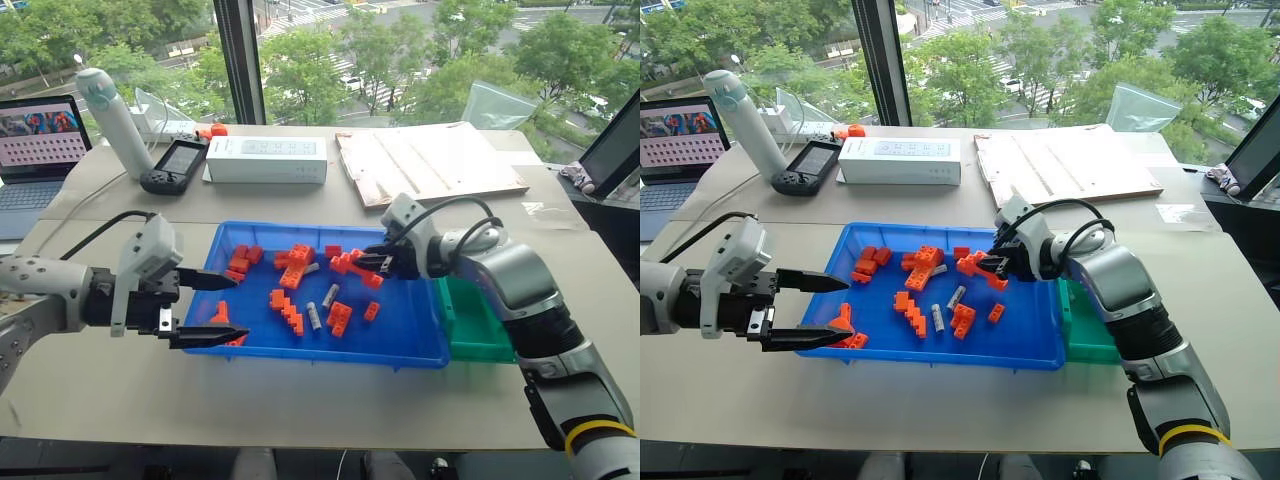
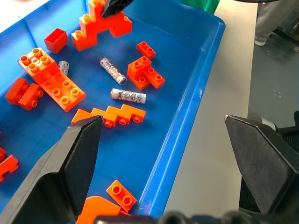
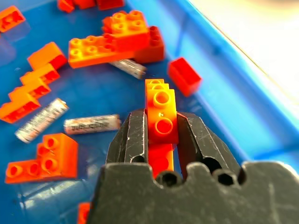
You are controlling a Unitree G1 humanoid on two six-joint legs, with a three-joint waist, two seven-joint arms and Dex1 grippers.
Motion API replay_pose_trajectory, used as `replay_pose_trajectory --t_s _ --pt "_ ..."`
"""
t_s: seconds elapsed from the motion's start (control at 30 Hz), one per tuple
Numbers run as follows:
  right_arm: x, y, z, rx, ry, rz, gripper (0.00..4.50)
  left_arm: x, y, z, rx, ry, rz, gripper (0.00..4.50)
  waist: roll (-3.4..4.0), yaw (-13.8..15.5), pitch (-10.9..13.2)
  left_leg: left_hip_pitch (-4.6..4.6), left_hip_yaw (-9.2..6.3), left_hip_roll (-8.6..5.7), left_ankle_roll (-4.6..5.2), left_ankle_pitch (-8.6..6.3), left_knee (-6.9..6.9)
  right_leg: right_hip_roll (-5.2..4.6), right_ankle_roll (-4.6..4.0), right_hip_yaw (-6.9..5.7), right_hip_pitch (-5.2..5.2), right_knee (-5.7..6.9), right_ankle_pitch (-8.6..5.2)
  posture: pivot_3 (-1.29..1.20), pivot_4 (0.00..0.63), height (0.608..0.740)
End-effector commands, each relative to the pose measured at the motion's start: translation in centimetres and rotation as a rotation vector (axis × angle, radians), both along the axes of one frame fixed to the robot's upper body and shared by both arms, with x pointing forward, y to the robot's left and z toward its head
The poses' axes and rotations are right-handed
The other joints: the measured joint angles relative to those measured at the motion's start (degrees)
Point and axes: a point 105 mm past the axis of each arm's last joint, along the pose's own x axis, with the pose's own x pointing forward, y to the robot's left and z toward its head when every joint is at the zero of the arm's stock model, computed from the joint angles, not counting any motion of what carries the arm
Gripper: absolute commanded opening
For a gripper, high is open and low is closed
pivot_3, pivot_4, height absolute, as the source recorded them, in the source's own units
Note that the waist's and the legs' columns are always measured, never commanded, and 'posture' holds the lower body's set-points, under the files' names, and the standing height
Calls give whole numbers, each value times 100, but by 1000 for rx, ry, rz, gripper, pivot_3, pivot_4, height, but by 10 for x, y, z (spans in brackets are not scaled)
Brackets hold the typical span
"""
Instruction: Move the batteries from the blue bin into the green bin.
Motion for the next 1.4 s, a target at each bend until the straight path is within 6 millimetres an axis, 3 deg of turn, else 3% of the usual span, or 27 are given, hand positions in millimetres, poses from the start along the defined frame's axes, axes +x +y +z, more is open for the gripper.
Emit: replay_pose_trajectory --t_s 0.03,0.17,0.27,0.43,0.53,0.63,0.9,1.4 --pt "8 -10 14 -15 -90 -34 1089 3 -1 6 5 -43 -17 4500 0 -18 0 0 0 0 0 0 -1 0 -1 0 -1 0 0 0 150 732" --pt "10 -9 14 -14 -97 -37 1089 3 -1 7 7 -44 -22 4500 0 -29 0 0 0 0 0 0 -3 0 -1 0 -1 0 -1 0 150 732" --pt "8 -3 22 20 -113 -13 1732 3 1 6 15 -44 -18 4500 -1 -29 0 0 0 0 -1 1 -3 0 -2 0 -1 0 -1 0 150 732" --pt "-10 18 40 47 -153 128 3396 1 3 6 26 -39 -12 4500 -1 -23 1 0 0 0 -3 2 -3 0 -1 0 -1 0 -1 0 150 732" --pt "-25 35 36 28 -141 233 4361 0 4 5 29 -37 -10 4500 -1 -27 1 0 0 0 -3 2 -4 0 -2 0 -1 0 -1 0 150 732" --pt "-31 50 20 7 -99 283 4361 0 4 4 30 -38 -7 4500 -1 -27 0 0 -1 0 -3 1 -5 0 -2 -2 -1 0 -1 0 150 732" --pt "-18 67 -18 -82 -7 246 4361 -1 10 -2 72 -35 18 4500 -2 -16 1 0 -1 0 -4 2 -3 0 -2 -3 -1 0 -1 0 150 732" --pt "-13 71 -44 -214 75 224 4361 -5 14 -7 87 -36 45 4500 -2 -23 1 0 -1 1 -5 2 -8 0 -3 -7 -3 0 -2 0 150 732"
